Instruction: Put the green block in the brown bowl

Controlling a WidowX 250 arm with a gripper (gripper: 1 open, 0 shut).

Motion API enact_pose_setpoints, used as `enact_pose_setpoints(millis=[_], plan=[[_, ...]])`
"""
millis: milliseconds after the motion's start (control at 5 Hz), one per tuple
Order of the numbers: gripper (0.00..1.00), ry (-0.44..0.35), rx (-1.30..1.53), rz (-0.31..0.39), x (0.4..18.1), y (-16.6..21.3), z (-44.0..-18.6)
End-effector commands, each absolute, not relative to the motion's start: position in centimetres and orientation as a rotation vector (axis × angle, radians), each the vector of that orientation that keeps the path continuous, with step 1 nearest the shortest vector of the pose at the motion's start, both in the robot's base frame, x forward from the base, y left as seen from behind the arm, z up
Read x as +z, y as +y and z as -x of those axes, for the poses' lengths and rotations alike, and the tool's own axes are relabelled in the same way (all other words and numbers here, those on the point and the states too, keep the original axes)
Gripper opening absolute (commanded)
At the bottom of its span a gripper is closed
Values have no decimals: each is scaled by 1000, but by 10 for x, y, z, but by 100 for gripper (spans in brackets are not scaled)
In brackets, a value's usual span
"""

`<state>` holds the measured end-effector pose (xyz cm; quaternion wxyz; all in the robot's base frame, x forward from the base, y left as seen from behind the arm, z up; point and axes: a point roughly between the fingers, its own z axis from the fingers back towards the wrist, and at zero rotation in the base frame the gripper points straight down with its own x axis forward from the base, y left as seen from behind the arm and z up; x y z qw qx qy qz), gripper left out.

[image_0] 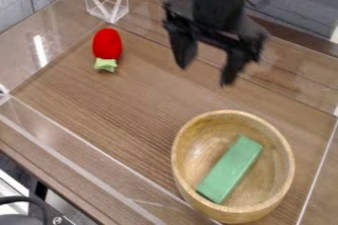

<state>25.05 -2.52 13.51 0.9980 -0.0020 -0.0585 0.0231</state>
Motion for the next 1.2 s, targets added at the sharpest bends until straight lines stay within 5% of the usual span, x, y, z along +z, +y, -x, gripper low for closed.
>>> enact_pose_setpoints(millis=[0,1000], plan=[[100,-160,32,3,139,-31,-261],[100,-65,-41,-16,86,-46,-241]])
